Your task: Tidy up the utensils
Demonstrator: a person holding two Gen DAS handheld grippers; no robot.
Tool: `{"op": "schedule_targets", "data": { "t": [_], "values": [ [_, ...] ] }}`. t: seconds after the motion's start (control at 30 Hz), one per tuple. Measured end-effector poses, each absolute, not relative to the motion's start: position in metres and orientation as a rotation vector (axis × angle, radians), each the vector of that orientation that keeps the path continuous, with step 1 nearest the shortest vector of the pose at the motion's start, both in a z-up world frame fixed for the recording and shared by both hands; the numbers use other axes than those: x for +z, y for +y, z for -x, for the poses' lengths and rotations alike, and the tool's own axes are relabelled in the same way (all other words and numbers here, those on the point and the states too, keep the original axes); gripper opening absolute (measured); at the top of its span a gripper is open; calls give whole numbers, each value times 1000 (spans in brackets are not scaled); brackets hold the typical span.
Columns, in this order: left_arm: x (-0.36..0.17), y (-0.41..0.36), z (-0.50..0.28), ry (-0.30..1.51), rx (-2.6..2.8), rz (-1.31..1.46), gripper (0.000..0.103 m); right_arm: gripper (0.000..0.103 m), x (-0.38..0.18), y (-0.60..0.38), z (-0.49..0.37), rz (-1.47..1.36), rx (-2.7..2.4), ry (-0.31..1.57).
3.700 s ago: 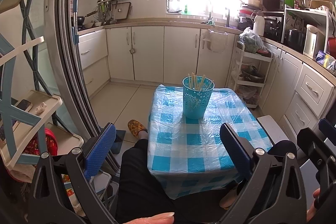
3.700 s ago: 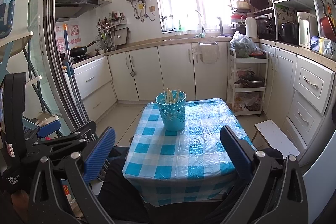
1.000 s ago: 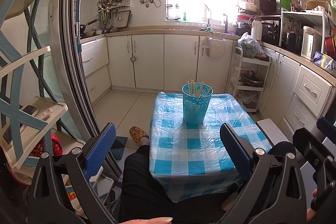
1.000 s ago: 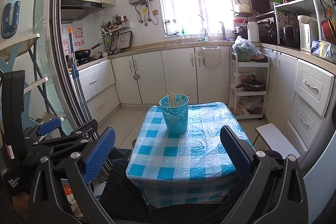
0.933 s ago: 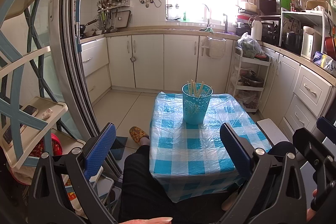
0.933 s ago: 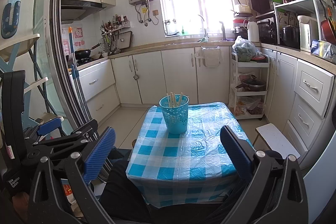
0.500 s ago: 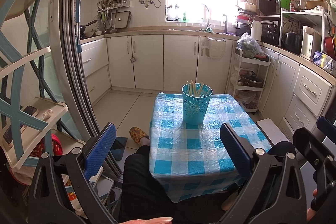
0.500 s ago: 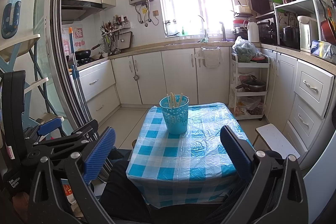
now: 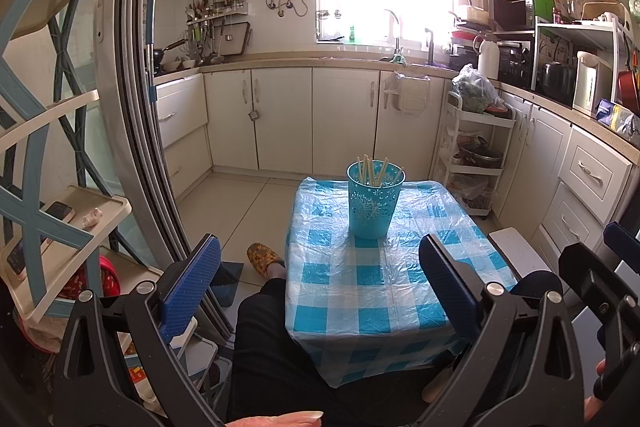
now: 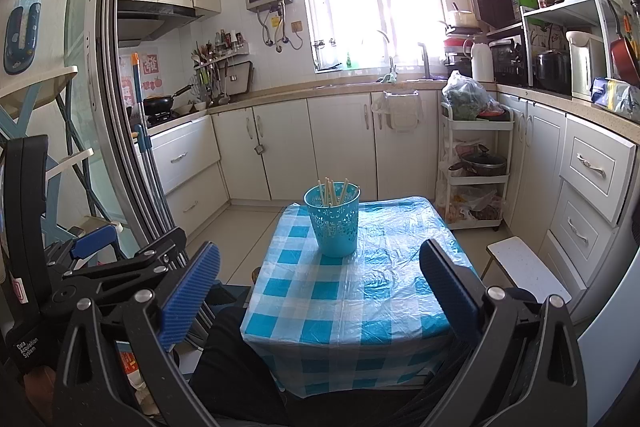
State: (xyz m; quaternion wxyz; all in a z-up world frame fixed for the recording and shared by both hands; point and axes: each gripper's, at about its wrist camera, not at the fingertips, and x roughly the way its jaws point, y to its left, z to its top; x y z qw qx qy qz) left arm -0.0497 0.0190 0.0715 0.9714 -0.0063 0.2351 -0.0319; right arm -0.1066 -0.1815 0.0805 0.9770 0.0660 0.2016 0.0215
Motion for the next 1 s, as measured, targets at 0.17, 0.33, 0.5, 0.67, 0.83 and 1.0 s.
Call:
{"op": "schedule_targets", "data": {
  "t": [0.17,0.33,0.5,0.67,0.83,1.0],
  "values": [
    [73,20,48,474,-64,14,95,96,80,-181,107,-133,43,406],
    [73,19,50,473,-63,14,95,96,80,-181,107,-132,43,405],
    [74,21,48,471,-62,18,95,96,80,-180,107,-132,44,405],
    [73,21,49,472,-62,17,95,96,81,-180,106,-131,44,405],
    [73,21,49,472,-62,17,95,96,81,-179,107,-131,44,404],
    [72,21,48,475,-63,19,95,96,81,-178,106,-131,44,406]
  ]
}}
